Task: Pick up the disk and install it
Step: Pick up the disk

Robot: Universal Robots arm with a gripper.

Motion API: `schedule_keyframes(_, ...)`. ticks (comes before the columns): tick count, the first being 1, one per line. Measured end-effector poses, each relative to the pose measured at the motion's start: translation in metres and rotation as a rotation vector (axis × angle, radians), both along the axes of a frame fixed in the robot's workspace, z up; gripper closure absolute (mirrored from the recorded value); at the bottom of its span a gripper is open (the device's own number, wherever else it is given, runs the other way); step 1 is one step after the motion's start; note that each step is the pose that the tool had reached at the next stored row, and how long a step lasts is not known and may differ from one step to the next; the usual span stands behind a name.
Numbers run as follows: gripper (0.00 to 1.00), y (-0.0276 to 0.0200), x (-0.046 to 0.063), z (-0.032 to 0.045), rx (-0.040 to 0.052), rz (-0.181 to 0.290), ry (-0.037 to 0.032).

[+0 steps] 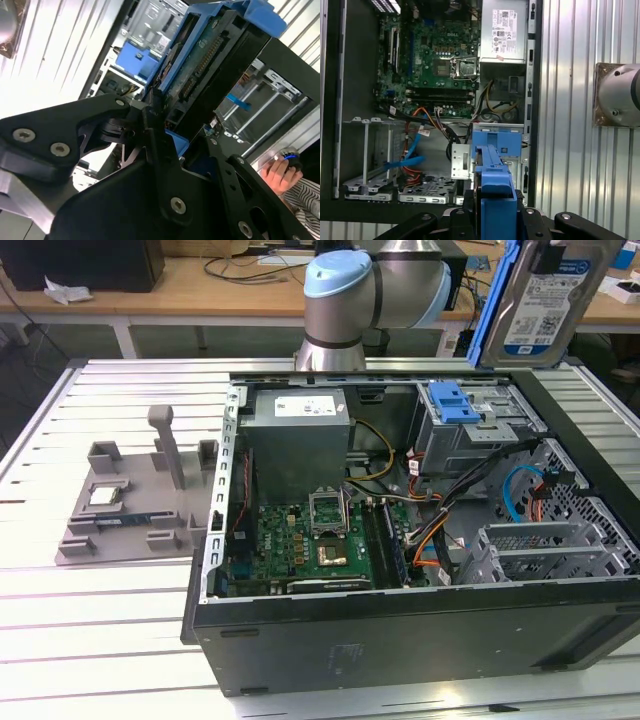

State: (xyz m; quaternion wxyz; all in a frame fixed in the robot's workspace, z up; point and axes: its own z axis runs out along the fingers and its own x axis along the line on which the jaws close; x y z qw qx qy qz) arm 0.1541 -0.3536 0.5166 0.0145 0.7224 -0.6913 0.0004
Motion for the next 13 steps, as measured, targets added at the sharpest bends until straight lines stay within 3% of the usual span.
schedule_keyframes(2, 0.63, -0.0087, 0.000, -0.0001, 0.0001, 0.000, 0.0000)
schedule_keyframes(5, 0.63, -0.0289, 0.000, -0.0003, 0.0000, 0.000, 0.0000)
schedule_keyframes(8, 0.63, -0.0428, 0.000, -0.0007, 0.0000, 0.000, 0.0001)
schedule_keyframes(13, 0.63, -0.0573, 0.000, -0.0016, 0.0001, 0.000, 0.0000)
